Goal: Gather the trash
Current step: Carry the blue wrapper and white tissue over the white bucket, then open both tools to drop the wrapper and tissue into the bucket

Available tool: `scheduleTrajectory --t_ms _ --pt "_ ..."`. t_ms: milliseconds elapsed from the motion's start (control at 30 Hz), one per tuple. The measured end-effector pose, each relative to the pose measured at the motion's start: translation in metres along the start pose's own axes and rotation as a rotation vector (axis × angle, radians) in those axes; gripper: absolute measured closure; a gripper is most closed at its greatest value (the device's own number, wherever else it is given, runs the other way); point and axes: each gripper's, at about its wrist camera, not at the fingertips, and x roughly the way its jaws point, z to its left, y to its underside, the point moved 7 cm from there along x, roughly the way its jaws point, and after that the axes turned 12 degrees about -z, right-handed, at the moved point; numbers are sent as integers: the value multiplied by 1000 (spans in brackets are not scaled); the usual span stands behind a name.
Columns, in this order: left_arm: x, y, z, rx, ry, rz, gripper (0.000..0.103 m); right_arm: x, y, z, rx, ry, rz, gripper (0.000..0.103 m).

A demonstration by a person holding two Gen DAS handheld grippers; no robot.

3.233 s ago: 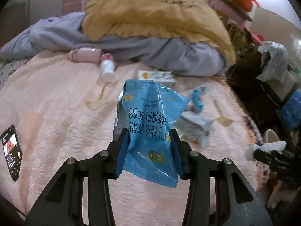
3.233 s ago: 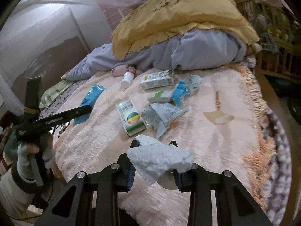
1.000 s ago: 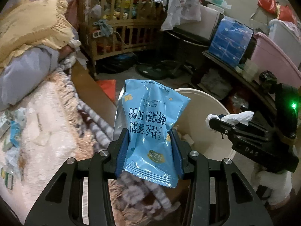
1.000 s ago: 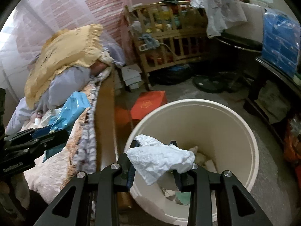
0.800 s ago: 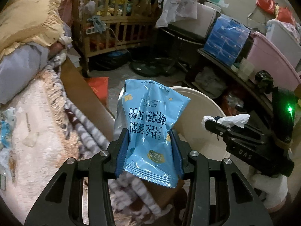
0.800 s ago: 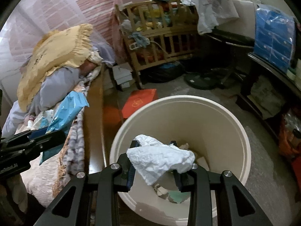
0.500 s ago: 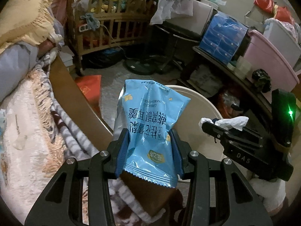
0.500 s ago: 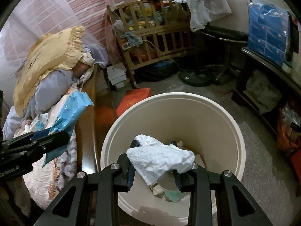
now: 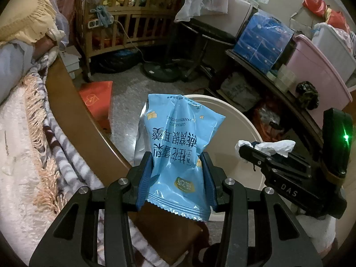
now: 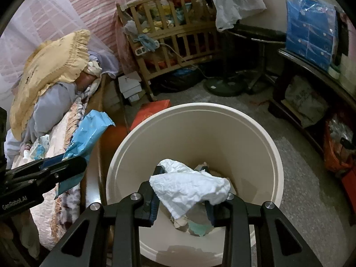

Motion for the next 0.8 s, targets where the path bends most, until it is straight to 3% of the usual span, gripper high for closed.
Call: scheduleTrajectory --t_ms 700,800 --pt "24 4 -6 3 3 20 62 0 2 -14 40 32 7 71" --pt "26 5 -5 -11 18 23 61 1 0 -15 54 29 2 66"
